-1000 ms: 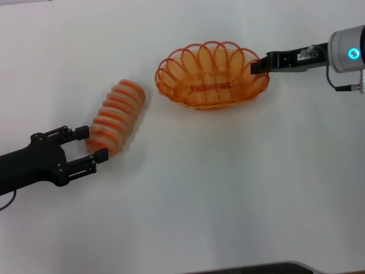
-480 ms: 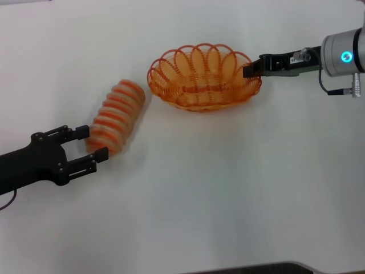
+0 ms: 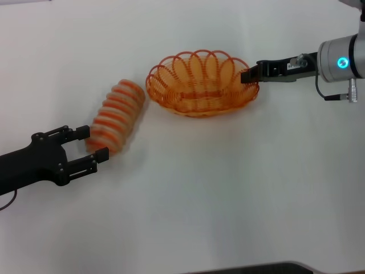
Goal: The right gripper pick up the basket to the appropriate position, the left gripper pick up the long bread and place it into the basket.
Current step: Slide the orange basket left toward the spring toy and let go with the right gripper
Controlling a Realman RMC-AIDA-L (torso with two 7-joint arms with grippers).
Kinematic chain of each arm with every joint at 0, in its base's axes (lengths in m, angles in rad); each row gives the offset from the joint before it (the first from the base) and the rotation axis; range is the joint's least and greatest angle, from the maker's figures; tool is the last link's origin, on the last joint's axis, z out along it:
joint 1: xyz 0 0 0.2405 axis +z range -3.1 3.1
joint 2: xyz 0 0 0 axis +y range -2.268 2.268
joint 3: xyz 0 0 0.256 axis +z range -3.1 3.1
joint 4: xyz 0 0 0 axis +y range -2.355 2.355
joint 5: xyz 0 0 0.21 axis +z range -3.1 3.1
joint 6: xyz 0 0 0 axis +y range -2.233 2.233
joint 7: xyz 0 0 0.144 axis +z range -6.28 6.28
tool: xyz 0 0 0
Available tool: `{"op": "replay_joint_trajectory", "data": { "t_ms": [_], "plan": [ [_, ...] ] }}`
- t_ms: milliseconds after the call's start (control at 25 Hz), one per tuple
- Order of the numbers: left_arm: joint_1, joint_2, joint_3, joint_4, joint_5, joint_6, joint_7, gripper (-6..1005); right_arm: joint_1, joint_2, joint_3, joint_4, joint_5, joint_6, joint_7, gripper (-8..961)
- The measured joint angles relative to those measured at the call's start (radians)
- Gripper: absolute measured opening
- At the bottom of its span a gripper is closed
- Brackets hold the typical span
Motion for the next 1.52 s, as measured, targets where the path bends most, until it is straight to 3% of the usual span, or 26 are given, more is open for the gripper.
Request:
{"op": "replay_joint_trajectory", "data": {
  "t_ms": [600,800,1240,1520],
  "plan": [
    [0.002,0.004,-0.001,0.000,0.000,-0.011,0.001,722,-0.021,-0.004,0.004,0.022,0.098,0.000,-0.049,83],
    [0.001,0.005,0.002,0.000,0.000,-0.011,0.001,722,-0.022,-0.005,0.002,0.022,0.099,-0.006,-0.049,208],
    [-0.001,0.005,-0.002,0.002,0.000,-0.010,0.001,721,-0.028,-0.003,0.008,0.041,0.121,-0.040,-0.041,684],
    [-0.001,0.005,-0.003,0.002,0.000,-0.011,0.001,723,-0.051,-0.010,0.026,0.030,0.130,-0.047,-0.055,692]
  ]
}}
